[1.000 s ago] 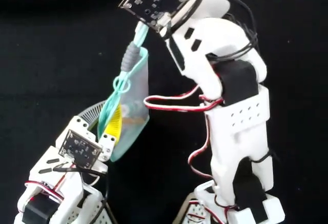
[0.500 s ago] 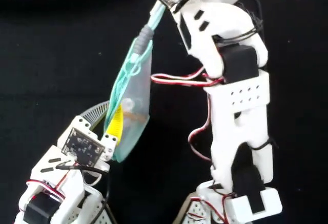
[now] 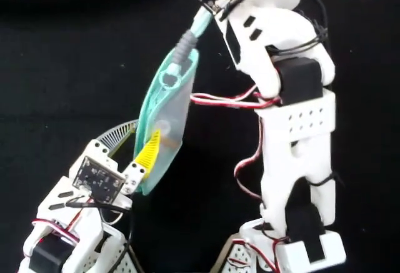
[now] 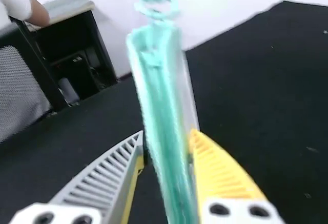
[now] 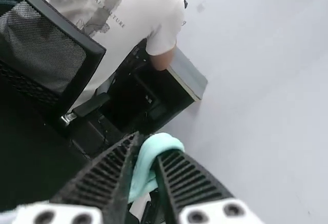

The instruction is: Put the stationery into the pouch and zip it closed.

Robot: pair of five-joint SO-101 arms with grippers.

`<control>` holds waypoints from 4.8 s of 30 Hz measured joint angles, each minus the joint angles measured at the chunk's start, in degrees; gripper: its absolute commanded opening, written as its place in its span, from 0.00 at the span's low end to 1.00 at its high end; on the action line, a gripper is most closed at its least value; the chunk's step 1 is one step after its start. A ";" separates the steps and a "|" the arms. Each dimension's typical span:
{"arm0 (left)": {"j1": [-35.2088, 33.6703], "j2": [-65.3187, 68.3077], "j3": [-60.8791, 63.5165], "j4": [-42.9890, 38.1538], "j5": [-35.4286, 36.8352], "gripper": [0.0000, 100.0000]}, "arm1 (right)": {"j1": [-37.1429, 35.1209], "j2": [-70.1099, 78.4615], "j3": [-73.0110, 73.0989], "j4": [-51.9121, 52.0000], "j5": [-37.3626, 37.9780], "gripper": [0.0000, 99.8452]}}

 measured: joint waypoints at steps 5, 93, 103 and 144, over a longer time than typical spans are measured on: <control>-2.99 -0.09 -4.48 -0.70 -0.09 0.18 | -0.88 -1.23 0.00 0.09 0.00 0.01; -3.16 -0.26 -0.53 -0.35 0.18 0.03 | 5.36 0.62 5.54 2.64 0.00 0.01; -3.16 0.00 -0.53 -0.97 0.09 0.03 | 5.80 3.08 6.68 -9.49 0.00 0.01; -3.08 0.09 -0.53 -1.05 -0.26 0.03 | 13.45 17.49 7.21 -43.34 8.62 0.01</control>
